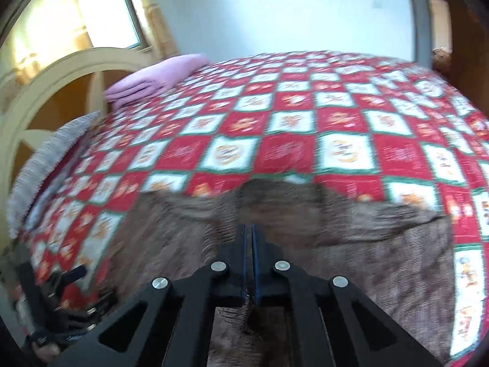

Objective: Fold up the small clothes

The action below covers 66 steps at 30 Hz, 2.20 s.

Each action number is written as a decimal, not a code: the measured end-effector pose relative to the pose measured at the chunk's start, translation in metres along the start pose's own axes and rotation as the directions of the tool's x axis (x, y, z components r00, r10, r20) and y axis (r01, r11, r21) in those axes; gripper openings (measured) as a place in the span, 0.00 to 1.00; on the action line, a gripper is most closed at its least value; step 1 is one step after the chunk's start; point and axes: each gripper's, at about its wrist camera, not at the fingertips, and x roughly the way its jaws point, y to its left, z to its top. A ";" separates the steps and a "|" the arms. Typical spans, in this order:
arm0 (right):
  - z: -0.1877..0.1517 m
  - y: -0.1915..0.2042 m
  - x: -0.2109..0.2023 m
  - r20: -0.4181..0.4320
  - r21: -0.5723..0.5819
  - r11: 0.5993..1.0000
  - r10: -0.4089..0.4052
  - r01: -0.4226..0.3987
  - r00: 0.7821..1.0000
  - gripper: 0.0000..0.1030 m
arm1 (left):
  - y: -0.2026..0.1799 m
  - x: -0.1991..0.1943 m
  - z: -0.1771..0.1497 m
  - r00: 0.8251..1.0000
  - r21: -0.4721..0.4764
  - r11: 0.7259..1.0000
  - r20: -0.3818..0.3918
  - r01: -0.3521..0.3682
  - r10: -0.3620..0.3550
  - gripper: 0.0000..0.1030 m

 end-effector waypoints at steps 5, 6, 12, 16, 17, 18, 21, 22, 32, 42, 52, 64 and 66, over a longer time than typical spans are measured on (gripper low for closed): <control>-0.011 -0.031 0.013 -0.093 0.120 0.992 0.052 -0.041 0.994 0.23 | 0.000 0.000 0.000 1.000 0.002 1.000 0.000 -0.003 0.003 1.00; -0.015 -0.033 0.011 -0.095 0.133 0.986 0.113 -0.100 0.989 0.33 | 0.000 0.000 0.000 1.000 0.002 1.000 0.000 -0.002 0.002 1.00; -0.028 -0.013 0.011 -0.186 0.127 0.955 0.290 -0.270 0.939 0.33 | 0.001 0.000 0.000 1.000 0.000 1.000 0.002 0.000 0.000 1.00; -0.039 0.010 0.025 -0.237 0.035 0.978 0.208 -0.206 0.949 0.09 | 0.001 0.000 0.000 1.000 0.000 1.000 0.003 -0.002 0.002 1.00; -0.041 0.013 0.023 -0.225 0.024 0.979 0.202 -0.202 0.953 0.09 | 0.001 0.000 0.000 1.000 -0.001 1.000 0.003 0.000 0.000 1.00; -0.041 0.018 0.018 -0.212 0.017 0.975 0.222 -0.224 0.952 0.07 | 0.002 0.000 0.000 1.000 -0.003 1.000 0.003 0.002 -0.002 1.00; -0.036 0.039 -0.002 -0.160 -0.059 0.968 0.234 -0.246 0.959 0.06 | 0.002 0.000 0.000 1.000 -0.002 1.000 0.004 0.002 -0.002 1.00; -0.032 0.048 -0.012 -0.130 -0.096 0.965 0.229 -0.243 0.965 0.06 | 0.002 0.000 0.000 1.000 -0.003 1.000 0.004 0.003 -0.003 1.00; -0.016 0.034 -0.009 -0.054 -0.230 0.957 -0.192 0.175 0.980 0.29 | 0.002 0.000 0.000 1.000 -0.002 1.000 0.002 0.001 -0.001 1.00; -0.049 0.010 -0.049 -0.035 -0.130 0.980 0.148 -0.152 0.988 0.46 | 0.005 -0.004 -0.001 0.999 -0.022 0.999 0.022 0.032 -0.031 1.00; -0.094 -0.012 -0.050 -0.125 -0.166 0.976 0.124 -0.144 0.984 0.46 | 0.037 -0.032 0.005 0.994 -0.185 0.982 0.109 0.039 -0.019 1.00; -0.100 -0.159 -0.051 -0.129 0.025 0.971 -0.233 0.238 0.964 0.45 | 0.002 0.022 0.026 0.976 0.020 0.977 -0.039 -0.212 0.213 1.00; -0.107 -0.173 -0.057 -0.115 0.064 0.974 -0.211 0.219 0.971 0.46 | 0.017 0.018 0.023 0.981 -0.026 0.984 -0.081 -0.177 0.175 1.00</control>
